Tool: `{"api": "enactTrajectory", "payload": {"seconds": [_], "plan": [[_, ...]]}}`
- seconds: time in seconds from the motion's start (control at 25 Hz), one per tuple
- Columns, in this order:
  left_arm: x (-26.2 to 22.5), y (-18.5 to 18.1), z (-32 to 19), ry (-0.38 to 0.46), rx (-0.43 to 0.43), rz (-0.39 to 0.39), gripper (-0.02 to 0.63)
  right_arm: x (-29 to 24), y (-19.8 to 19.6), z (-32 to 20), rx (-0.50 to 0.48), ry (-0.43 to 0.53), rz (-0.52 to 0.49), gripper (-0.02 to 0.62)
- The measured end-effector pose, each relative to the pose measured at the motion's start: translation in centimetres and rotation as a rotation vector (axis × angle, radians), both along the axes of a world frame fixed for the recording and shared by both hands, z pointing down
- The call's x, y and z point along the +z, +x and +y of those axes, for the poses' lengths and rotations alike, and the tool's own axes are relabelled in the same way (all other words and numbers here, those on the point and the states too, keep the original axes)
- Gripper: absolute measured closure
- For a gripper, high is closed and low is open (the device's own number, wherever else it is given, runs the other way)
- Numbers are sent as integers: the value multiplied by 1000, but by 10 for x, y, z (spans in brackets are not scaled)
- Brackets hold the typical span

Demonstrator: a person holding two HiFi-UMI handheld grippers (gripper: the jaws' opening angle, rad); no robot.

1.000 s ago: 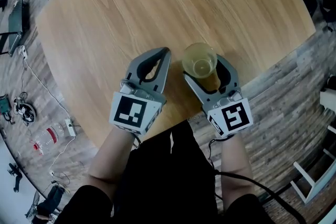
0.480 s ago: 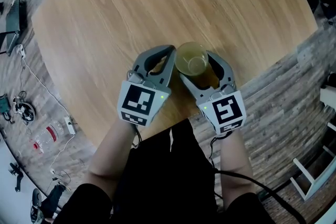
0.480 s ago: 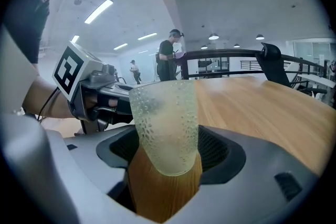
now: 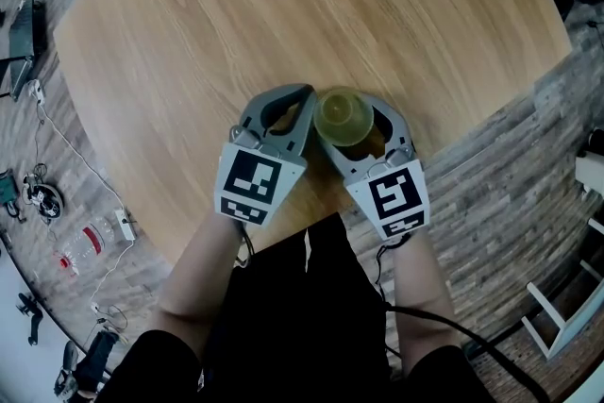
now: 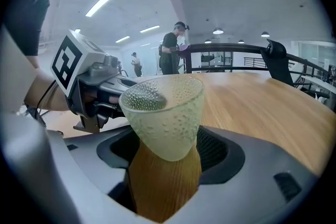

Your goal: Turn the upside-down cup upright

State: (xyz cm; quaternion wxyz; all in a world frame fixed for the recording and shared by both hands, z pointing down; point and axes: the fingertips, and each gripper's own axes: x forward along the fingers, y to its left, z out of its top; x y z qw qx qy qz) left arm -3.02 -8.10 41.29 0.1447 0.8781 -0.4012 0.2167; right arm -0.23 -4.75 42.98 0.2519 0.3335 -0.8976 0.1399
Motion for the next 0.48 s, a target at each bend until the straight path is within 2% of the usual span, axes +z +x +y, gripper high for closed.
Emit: {"api": "enactTrajectory", "payload": {"seconds": [0.24,0.48], "plan": [[7,-2,4,-21,-1,-5,598,1,-1,-2,20,-22,-23,290],[9,-13,1,-22,-46,-10,598,-9,0,-3,25,-9,-64,290]]}}
